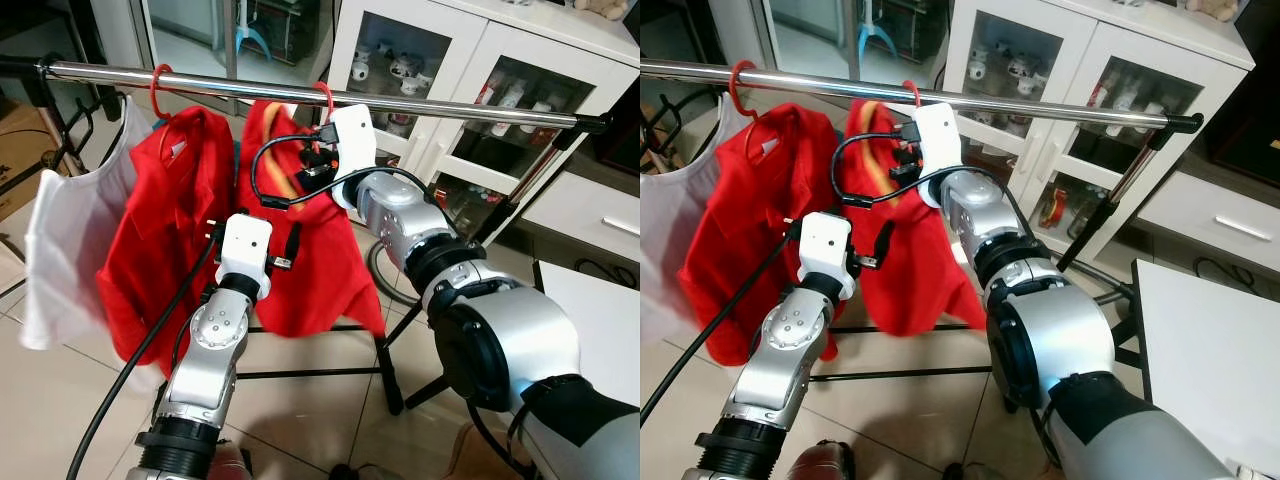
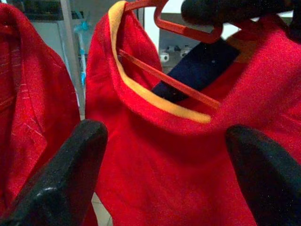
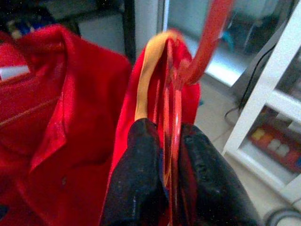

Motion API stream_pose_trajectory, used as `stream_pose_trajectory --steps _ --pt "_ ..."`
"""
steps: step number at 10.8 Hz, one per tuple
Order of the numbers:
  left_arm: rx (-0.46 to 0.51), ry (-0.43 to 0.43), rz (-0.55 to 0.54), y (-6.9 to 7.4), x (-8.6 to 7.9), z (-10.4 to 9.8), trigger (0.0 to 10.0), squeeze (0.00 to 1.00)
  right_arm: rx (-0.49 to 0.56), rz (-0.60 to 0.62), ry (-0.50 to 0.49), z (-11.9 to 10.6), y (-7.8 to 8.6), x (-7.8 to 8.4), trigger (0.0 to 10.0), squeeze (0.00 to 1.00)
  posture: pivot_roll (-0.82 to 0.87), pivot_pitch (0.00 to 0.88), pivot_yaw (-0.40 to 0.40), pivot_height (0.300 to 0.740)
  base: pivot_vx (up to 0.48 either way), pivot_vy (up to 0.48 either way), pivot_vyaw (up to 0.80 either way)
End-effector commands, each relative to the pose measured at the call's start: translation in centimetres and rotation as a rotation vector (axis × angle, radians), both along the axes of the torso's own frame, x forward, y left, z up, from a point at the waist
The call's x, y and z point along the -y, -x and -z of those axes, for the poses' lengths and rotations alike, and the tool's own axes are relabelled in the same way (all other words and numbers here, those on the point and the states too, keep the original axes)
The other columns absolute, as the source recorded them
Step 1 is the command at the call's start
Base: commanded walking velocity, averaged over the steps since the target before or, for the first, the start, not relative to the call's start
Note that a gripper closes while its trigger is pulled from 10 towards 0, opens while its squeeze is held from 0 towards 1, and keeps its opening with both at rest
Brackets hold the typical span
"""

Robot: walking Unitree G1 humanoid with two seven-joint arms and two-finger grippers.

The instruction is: Hang hanger

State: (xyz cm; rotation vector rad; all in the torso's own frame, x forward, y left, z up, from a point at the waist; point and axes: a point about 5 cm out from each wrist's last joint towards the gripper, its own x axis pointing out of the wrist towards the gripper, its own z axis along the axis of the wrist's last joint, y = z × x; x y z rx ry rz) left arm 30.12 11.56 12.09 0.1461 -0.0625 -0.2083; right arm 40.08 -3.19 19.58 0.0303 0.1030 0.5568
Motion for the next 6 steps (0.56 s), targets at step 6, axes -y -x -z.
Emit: stream_pose_trajectory --steps 6 --pt "0.001 -0.001 0.041 -0.2 0.8 -0.1 10.0 0.0 0.106 0.096 -0.087 -0.4 -0.3 2.7 10.0 1.0 0.13 0.076 -0.142 0.74 0.0 0.0 0.0"
